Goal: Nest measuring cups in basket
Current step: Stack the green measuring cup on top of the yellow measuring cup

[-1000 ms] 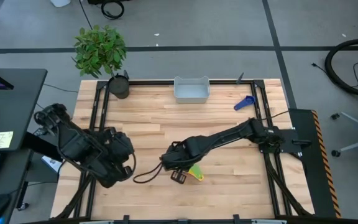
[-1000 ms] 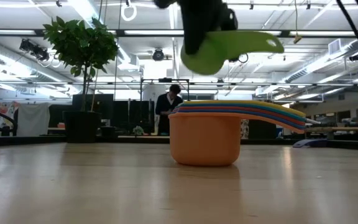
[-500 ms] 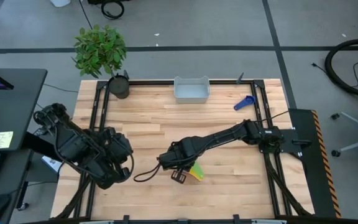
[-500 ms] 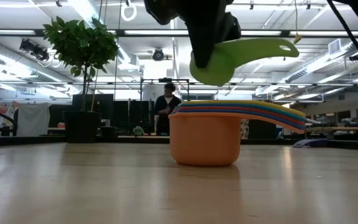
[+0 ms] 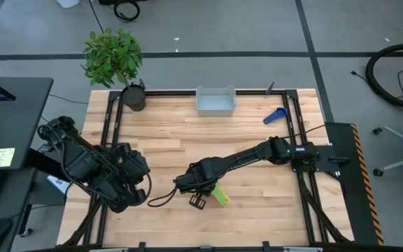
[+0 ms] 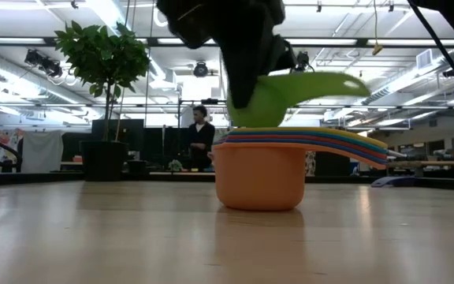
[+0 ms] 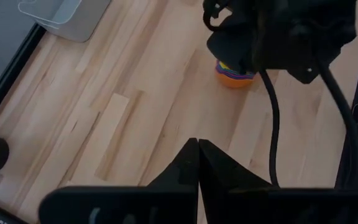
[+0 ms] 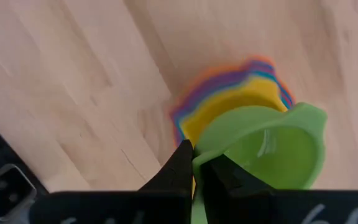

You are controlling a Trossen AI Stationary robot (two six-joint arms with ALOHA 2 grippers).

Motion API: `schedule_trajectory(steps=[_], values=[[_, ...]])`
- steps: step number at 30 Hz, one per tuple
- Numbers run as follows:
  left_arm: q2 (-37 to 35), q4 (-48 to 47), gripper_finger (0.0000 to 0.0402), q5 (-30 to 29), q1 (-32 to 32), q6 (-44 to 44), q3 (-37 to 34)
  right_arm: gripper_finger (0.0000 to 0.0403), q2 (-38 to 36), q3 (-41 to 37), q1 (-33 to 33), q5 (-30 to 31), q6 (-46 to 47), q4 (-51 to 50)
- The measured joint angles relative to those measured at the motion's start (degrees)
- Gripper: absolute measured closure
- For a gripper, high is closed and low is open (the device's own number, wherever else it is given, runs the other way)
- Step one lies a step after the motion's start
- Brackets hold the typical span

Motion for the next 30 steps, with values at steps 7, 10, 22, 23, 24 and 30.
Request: schedule_trajectory(steps=[7, 10, 22, 23, 24, 30], values=[[0.0, 0.0, 0.0397, 0.0, 0.0, 0.6, 0.0, 0.0387, 2.0, -0.4, -0.1, -2.1, -0.6, 0.6], [0.0, 0.0, 0.0397, 0.0, 0.0, 0.6, 0.0, 0.0387, 2.2, -0.5, -0.1, -2.8, -0.6, -0.1], [0.0, 0.0, 0.0397, 0.0, -0.1, 0.8, 0.0, 0.0290, 2.2, -1.1, -0.9, -3.6, -3.9, 0.5], [0.0, 0.0, 0.0397, 0.0, -0.1, 0.8, 0.0, 0.0283, 2.2, -1.1, -1.0, -4.1, -4.1, 0.4], [0.0, 0.0, 0.0397, 0.0, -0.1, 0.8, 0.0, 0.0277, 2.2, -1.2, -1.2, -5.1, -4.3, 0.4], [0.0, 0.0, 0.0397, 0.1, -0.1, 1.4, 0.0, 0.0256, 2.1, -1.2, -2.6, -10.1, -4.5, 0.2]])
